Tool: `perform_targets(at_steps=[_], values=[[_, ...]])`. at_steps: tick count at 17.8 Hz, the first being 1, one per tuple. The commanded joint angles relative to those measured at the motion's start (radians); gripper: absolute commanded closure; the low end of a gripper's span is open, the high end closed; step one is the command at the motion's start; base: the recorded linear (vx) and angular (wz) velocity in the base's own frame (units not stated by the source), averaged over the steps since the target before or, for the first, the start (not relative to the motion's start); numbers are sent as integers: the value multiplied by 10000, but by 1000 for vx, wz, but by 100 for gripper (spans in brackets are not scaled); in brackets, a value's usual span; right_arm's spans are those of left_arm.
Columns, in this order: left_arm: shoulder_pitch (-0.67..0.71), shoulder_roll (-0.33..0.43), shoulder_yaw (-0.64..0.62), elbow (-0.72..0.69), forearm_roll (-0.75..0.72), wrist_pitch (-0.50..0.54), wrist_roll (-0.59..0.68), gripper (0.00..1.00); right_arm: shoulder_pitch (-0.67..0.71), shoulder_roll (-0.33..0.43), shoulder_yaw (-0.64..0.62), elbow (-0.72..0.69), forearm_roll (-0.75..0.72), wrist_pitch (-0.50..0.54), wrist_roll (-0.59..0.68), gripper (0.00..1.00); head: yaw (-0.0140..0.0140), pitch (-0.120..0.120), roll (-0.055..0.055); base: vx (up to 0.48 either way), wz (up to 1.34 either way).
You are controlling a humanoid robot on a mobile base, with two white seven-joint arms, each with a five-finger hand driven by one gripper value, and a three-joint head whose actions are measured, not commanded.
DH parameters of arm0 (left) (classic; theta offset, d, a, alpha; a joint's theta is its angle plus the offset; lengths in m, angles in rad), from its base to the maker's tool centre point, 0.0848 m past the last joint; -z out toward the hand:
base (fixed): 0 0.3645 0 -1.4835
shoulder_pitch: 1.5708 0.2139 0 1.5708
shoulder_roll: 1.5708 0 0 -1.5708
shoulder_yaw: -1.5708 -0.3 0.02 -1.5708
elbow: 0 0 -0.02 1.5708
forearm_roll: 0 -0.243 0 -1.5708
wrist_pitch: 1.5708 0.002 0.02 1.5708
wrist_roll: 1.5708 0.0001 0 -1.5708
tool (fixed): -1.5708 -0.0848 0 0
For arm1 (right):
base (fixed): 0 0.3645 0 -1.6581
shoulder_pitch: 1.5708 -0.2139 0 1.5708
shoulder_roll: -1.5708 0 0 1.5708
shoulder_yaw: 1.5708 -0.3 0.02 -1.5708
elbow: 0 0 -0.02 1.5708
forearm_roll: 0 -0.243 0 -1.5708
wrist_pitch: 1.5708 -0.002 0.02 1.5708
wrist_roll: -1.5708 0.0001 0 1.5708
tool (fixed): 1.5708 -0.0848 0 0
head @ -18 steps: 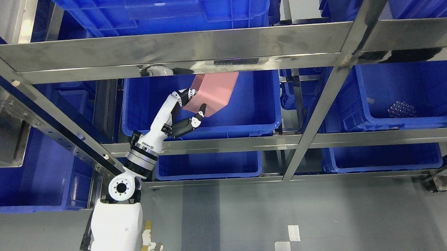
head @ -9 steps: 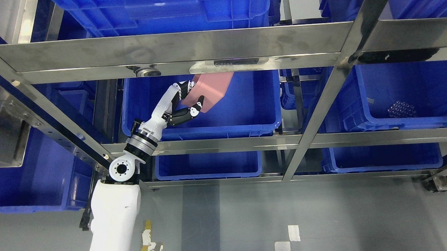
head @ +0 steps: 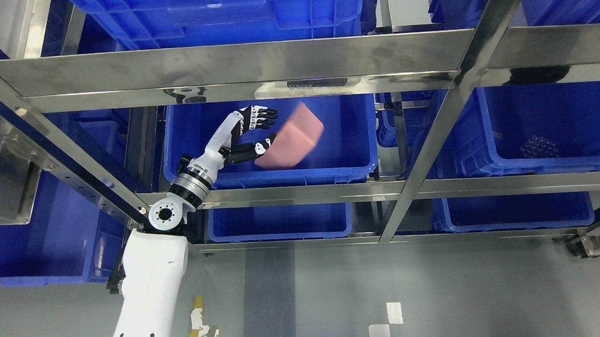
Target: Place storage box into left shelf container
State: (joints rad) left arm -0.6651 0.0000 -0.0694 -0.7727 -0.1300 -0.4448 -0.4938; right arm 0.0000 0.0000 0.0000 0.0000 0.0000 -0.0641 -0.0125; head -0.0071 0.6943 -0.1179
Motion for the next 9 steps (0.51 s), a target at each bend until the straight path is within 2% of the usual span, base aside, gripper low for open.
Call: perform_targets(at_steps=[1,2,3,4,5,7,9], values=[[-206,174,-27,948,-4,0,303,39,-61,-174,-30,-175,-15,-3,2,0,0,0,0,0,0],[-206,174,-27,643,-4,0,792,20,-61,-174,-30,-175,-15,-3,2,0,0,0,0,0,0],[-160,174,-27,458,-4,0,1222,7,-61,-174,-30,-175,-15,-3,2,0,0,0,0,0,0],[-69,174,-12,228,12,15,1484,1,-61,-174,-30,-175,-15,-3,2,0,0,0,0,0,0],[221,174,34,-154,148,15,1578,1,-61,-174,-30,-175,-15,-3,-13,0,0,0,0,0,0],[1277,174,50,-1821,775,137,1670,1,-61,-174,-30,-175,-15,-3,-13,0,0,0,0,0,0],[2304,174,50,-3569,1145,138,2569,1,-61,-174,-30,-175,-15,-3,-13,0,0,0,0,0,0]])
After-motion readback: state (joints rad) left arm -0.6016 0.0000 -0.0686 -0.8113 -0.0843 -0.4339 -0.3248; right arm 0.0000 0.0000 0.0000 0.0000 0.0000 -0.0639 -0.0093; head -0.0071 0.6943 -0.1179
